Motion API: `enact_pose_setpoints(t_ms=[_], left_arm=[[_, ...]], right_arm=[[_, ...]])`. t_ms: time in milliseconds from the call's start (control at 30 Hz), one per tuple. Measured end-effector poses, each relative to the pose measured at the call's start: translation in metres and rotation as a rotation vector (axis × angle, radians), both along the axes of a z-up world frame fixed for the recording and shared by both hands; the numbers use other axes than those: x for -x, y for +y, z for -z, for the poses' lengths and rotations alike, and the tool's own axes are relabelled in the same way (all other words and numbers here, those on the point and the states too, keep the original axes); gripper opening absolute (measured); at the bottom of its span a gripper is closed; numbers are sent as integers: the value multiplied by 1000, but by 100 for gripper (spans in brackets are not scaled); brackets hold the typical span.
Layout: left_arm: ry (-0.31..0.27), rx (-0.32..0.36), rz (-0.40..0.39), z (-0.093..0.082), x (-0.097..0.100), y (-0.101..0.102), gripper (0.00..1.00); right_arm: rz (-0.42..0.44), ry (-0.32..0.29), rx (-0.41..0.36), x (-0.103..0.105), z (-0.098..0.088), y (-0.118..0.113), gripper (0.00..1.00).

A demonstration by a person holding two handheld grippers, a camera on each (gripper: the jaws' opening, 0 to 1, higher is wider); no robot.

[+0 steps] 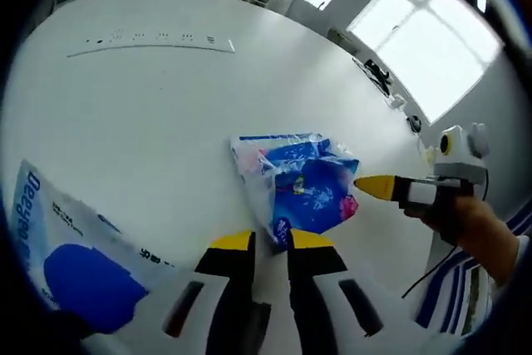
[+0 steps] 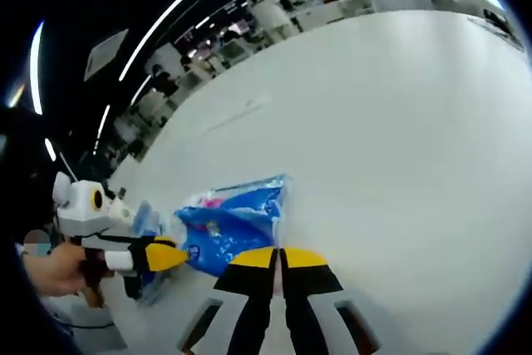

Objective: Arrange the tabletop items into an orderly group along one side of the table until the central work area is clear of visible clutter.

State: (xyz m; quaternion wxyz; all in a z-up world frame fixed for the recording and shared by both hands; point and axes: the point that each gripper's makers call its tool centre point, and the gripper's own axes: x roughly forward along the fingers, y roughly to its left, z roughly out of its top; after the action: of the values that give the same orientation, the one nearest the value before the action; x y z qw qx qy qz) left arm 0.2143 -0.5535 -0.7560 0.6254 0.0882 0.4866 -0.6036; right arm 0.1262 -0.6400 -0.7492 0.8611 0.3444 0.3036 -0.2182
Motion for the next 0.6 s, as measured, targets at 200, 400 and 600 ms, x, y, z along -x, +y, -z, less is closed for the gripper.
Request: enact_pose_setpoints(t_ms=[200,400,600], left_arm=[[-40,33,21,-13,-2,3,14],[-121,69,83,-28,-5,16,23],[-242,78,79,-38,-23,36,45]], right_arm=[[-92,22,133,-4,-5,-4,15],[-96,34,188,-5,-10,-6,30],[-101,-2,220,-8,-25,0,39]])
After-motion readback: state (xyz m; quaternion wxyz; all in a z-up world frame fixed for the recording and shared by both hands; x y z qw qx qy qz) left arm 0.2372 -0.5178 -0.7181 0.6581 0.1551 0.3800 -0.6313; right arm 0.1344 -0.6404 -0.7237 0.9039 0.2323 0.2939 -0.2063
